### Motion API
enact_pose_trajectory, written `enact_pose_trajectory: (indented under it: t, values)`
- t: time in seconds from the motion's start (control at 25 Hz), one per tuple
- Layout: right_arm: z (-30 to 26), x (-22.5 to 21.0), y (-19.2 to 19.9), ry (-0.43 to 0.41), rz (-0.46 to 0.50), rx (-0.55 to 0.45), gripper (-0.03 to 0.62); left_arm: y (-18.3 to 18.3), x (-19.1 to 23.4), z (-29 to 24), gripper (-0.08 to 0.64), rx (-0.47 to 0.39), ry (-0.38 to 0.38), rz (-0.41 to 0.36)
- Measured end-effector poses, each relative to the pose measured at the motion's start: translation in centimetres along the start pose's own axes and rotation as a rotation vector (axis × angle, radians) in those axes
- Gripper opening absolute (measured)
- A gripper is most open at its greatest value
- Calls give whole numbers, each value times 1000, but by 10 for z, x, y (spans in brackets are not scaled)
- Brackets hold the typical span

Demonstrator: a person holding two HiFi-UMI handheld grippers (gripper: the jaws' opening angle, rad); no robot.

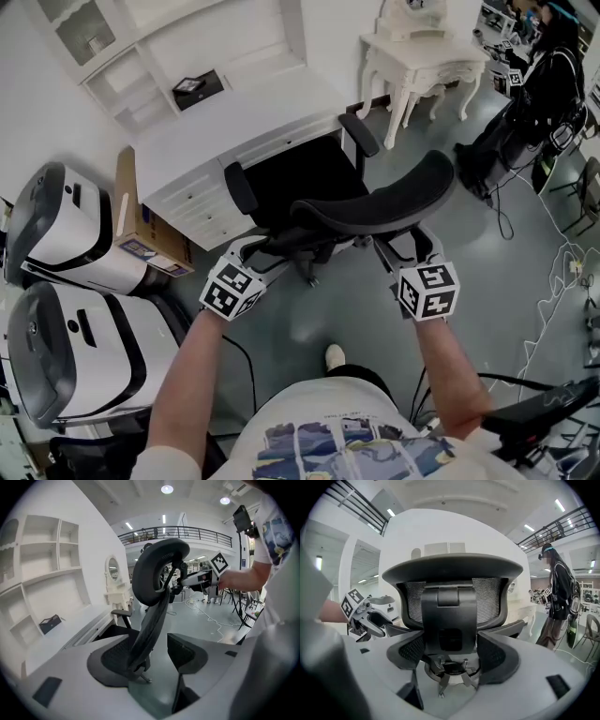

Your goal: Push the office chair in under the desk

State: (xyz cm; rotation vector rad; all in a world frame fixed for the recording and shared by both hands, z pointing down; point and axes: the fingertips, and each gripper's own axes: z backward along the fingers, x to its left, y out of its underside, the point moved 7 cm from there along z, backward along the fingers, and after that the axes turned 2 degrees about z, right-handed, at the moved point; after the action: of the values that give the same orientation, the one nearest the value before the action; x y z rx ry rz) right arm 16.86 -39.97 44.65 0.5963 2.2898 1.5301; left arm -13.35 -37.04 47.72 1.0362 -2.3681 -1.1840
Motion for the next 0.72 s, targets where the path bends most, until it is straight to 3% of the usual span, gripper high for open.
enact_pose_trajectory:
  t: [0.36, 0.52, 0.6, 0.72]
  values:
    - [40, 15, 5, 41, -13, -16, 342, -6, -27, 37, 265, -103, 6, 26]
    - [59, 29, 12, 34, -14, -12, 334, -7, -45, 59, 231, -154, 14, 57]
    - [67, 38, 15, 23, -11, -9, 212, -6, -54, 69, 207, -179, 19, 75]
    - [79, 55, 21, -11, -15, -3, 116, -1, -69, 83, 166, -195, 36, 93]
